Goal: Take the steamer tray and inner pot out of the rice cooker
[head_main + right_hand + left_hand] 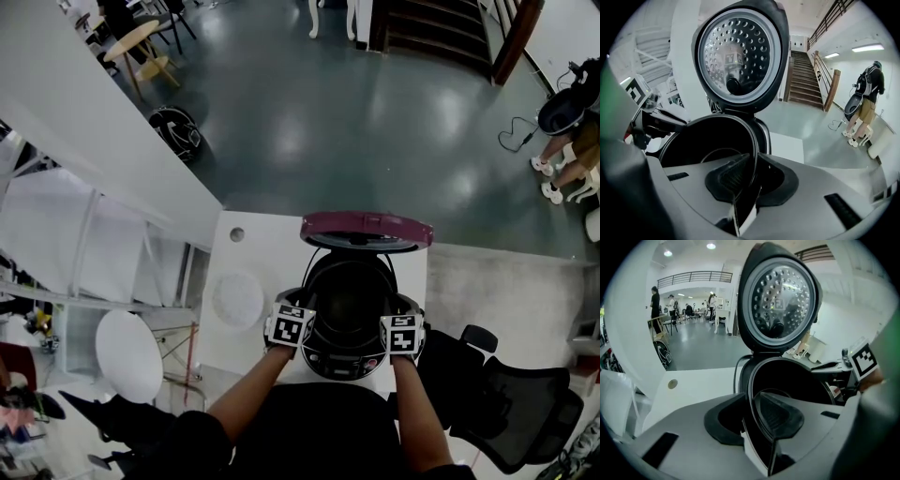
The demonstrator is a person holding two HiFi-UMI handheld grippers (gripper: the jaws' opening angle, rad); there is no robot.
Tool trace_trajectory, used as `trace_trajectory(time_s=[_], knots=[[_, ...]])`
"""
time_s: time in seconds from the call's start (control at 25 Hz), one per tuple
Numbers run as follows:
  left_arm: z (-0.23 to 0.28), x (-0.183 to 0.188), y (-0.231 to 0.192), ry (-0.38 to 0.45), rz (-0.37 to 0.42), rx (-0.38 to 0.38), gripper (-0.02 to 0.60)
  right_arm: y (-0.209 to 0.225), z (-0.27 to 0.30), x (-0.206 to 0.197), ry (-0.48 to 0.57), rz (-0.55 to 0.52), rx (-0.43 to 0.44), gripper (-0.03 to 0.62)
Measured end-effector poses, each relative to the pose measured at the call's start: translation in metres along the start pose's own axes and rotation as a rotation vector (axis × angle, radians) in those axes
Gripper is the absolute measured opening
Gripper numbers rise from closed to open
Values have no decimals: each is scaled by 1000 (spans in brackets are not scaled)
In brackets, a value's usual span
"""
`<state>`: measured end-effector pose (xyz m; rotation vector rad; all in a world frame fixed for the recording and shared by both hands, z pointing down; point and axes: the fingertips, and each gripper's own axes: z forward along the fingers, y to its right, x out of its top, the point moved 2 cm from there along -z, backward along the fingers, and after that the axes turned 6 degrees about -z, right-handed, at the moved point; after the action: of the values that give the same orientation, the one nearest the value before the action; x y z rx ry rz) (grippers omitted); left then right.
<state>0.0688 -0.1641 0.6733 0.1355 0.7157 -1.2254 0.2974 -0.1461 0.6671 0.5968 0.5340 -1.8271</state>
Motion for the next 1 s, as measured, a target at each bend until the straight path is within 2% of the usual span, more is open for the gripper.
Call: trace_trajectory(time_s=[0.08, 0.2, 0.32, 0.48, 0.72, 1.0], knots=[[1, 0, 2, -4, -3, -8, 98, 1, 1, -1, 2, 15, 11, 43], [3, 0, 5, -13, 8, -1, 66, 4, 3, -3, -4, 34, 18, 41], [3, -2, 4, -12, 8, 18, 66, 2, 4, -3, -10, 1, 16, 44], [2, 0, -1, -12, -31, -3, 38, 0, 3, -2, 1, -24, 11, 48], [-3, 7, 3, 23, -53, 35, 32, 7, -1, -2, 28, 134, 23, 29], [-8, 6, 2, 42, -107, 19, 28, 8, -7, 1, 58, 194, 48, 25]])
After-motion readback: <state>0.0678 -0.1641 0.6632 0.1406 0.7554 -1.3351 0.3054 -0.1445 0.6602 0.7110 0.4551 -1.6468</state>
